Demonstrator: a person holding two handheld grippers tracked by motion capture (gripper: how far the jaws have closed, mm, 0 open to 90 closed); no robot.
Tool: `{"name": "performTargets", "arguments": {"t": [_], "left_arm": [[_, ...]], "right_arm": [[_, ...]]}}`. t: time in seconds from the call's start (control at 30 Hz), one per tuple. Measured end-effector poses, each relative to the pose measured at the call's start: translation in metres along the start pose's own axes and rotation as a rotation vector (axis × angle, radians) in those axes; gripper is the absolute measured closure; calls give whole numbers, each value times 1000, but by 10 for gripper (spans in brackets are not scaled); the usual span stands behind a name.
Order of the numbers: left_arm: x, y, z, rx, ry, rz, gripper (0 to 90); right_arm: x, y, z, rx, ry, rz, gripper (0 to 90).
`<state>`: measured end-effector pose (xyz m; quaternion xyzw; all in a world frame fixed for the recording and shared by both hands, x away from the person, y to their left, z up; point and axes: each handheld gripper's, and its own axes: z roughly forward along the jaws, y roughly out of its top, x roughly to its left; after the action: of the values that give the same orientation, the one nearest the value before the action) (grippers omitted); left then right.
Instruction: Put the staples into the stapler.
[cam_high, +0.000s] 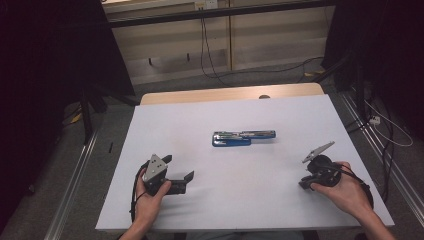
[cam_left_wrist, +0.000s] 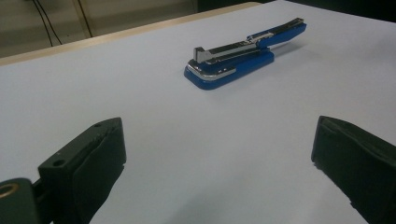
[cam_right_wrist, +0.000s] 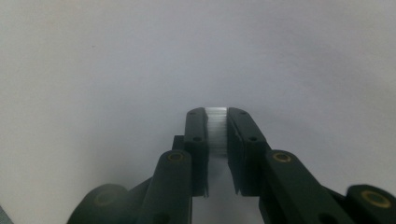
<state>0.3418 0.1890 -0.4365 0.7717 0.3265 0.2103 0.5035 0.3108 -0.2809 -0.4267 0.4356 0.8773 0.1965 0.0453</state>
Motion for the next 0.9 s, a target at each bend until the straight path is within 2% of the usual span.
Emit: {"name": "performTargets", "arguments": {"t": [0.27,0.37,0.53,0.77,0.9], "left_arm": [[1,0,0,-7,4,-11,32],[1,0,0,-5,2,-5,32],[1,0,1,-6,2,-5,32],[0,0,1,5,2,-4,32],[1,0,1,3,2,-5,32]], "right_arm": [[1,-1,0,-20,-6,-24,794],[1,-1,-1,-20,3,-16,794],[0,0,-3,-48,2,-10,794],[-7,-3,-7,-93,2,22,794],[-8,-2,-8,-127,10,11,794]]}}
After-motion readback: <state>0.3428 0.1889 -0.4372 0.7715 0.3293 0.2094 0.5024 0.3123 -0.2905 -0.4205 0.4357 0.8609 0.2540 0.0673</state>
